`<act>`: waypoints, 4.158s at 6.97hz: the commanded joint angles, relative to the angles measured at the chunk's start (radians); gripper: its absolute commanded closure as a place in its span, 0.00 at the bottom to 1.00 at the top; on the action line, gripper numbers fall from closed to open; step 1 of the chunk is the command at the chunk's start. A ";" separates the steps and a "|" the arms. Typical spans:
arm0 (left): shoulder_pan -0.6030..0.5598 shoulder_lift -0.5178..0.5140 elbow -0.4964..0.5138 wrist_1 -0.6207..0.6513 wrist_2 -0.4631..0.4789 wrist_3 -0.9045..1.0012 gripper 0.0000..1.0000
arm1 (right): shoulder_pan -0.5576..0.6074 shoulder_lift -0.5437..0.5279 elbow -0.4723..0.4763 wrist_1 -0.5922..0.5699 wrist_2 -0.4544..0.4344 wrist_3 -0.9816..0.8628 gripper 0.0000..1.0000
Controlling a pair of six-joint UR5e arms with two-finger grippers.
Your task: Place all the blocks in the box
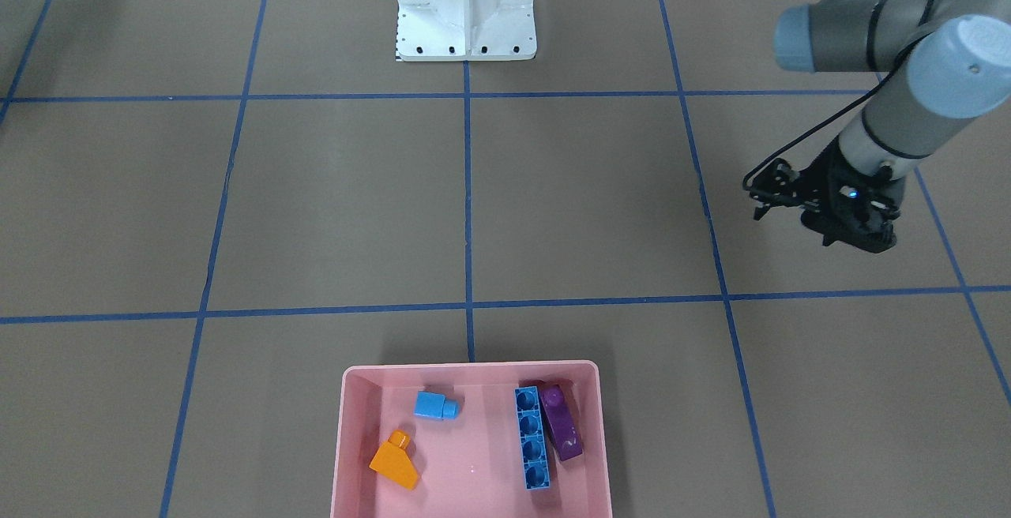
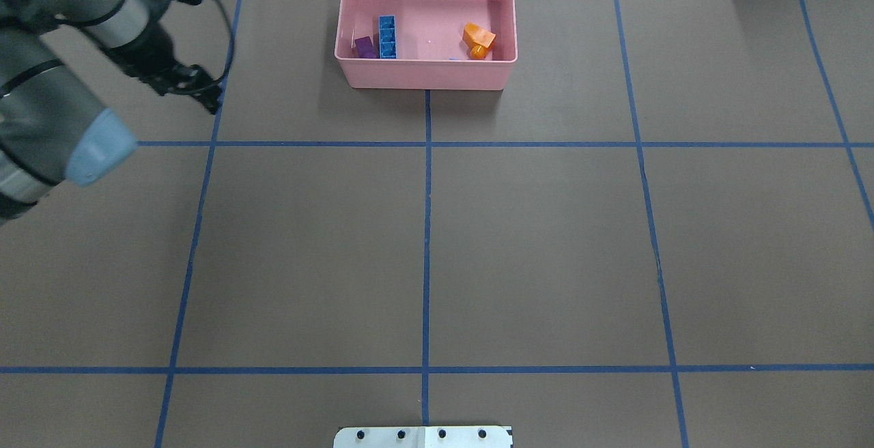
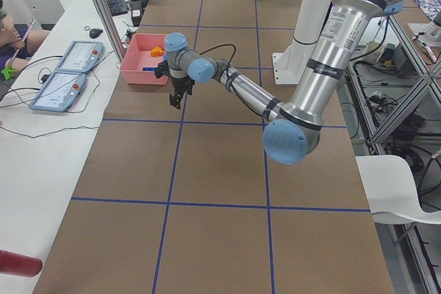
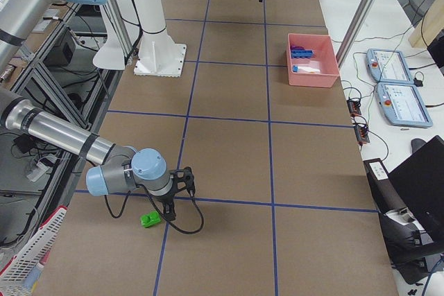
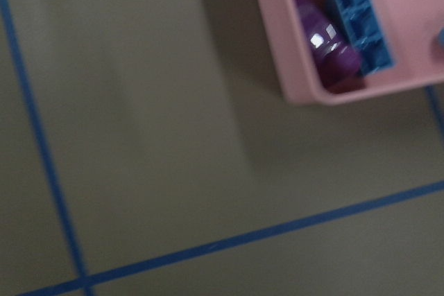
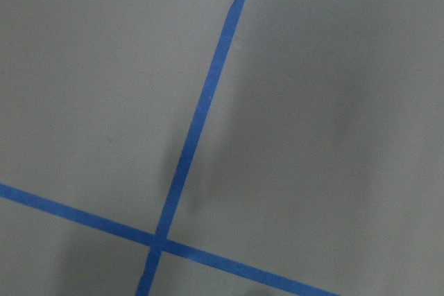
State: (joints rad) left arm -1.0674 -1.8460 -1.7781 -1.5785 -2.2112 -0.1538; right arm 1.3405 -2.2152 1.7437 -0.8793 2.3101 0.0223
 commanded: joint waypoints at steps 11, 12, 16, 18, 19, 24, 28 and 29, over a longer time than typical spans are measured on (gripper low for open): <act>-0.121 0.189 -0.061 -0.006 -0.008 0.295 0.00 | -0.230 -0.017 -0.147 0.030 -0.061 0.025 0.19; -0.121 0.189 -0.061 -0.006 -0.008 0.295 0.00 | -0.236 -0.012 -0.145 0.028 -0.060 0.031 0.31; -0.121 0.189 -0.061 -0.006 -0.010 0.296 0.00 | -0.238 -0.009 -0.147 0.028 -0.008 0.064 0.40; -0.121 0.189 -0.061 -0.006 -0.010 0.296 0.00 | -0.238 -0.009 -0.147 0.028 -0.014 0.064 0.49; -0.121 0.189 -0.061 -0.006 -0.010 0.296 0.00 | -0.238 -0.009 -0.147 0.028 -0.021 0.064 0.59; -0.123 0.230 -0.098 -0.003 -0.010 0.230 0.00 | -0.218 -0.014 -0.017 0.095 -0.090 0.061 1.00; -0.299 0.301 -0.098 0.000 -0.025 0.069 0.00 | -0.109 0.154 0.251 -0.303 -0.037 0.068 1.00; -0.340 0.324 -0.096 0.008 -0.024 0.150 0.00 | -0.086 0.281 0.310 -0.498 -0.037 0.068 1.00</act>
State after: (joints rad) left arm -1.3505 -1.5475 -1.8775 -1.5777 -2.2314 -0.0653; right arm 1.2233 -2.0650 1.9647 -1.1443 2.2662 0.0900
